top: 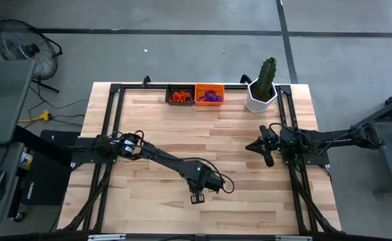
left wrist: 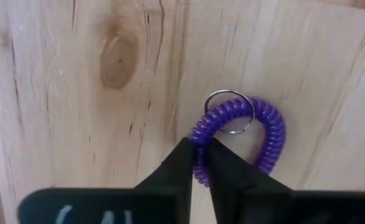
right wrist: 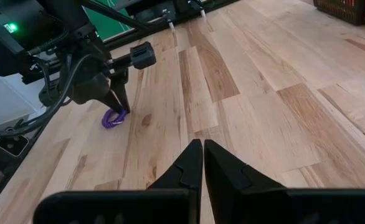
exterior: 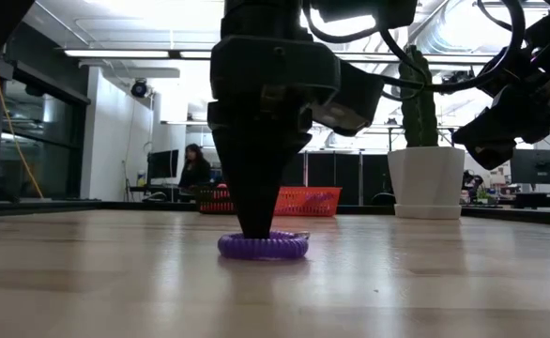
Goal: Sort spring keychains into baskets
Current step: Put the violet spring keychain into the orange basket
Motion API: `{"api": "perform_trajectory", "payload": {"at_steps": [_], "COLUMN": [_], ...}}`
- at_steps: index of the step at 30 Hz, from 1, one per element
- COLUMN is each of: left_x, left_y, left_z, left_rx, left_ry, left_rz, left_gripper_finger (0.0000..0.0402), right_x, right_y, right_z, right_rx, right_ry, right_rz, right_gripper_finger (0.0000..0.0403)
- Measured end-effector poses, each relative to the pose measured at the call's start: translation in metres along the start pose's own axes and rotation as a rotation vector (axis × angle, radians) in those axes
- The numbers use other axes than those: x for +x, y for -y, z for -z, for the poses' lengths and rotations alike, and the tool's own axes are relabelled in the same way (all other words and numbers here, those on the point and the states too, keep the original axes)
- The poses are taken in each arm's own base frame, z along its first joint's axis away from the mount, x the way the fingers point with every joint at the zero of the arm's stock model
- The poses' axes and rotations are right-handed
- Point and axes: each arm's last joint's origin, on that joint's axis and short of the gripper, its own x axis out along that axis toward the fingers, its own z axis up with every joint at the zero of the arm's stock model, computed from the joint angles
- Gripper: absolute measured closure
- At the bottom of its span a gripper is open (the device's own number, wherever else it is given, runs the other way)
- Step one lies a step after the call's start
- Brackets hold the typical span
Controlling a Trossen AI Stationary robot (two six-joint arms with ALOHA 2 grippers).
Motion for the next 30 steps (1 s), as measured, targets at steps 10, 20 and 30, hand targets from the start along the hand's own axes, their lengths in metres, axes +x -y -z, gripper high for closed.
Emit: {"api": "perform_trajectory", "payload": {"at_steps": [10, 20, 30], "left_x": [-0.022, -0.100, -0.154], "left_y": [-0.005, -0.039, -0.103], "left_z": [0.003, 0.012, 0.016], "left_rx": [0.017, -0.036, -0.071], "left_ry": [0.015, 0.192, 0.318], "left_rz": [0.019, -0.168, -0.448], "left_gripper_finger": [0.0381, 0.0381, 0.0380], "right_x": [0.000, 0.000, 0.000], "right_y": [0.000, 0.000, 0.000], "right_z": [0.000, 0.000, 0.000], "right_rx": [0.000, 0.000, 0.000], "right_ry": [0.000, 0.000, 0.000], "right_rz": [0.000, 0.000, 0.000], "right_gripper_finger": [0.0391, 0.0391, 0.0391]}}
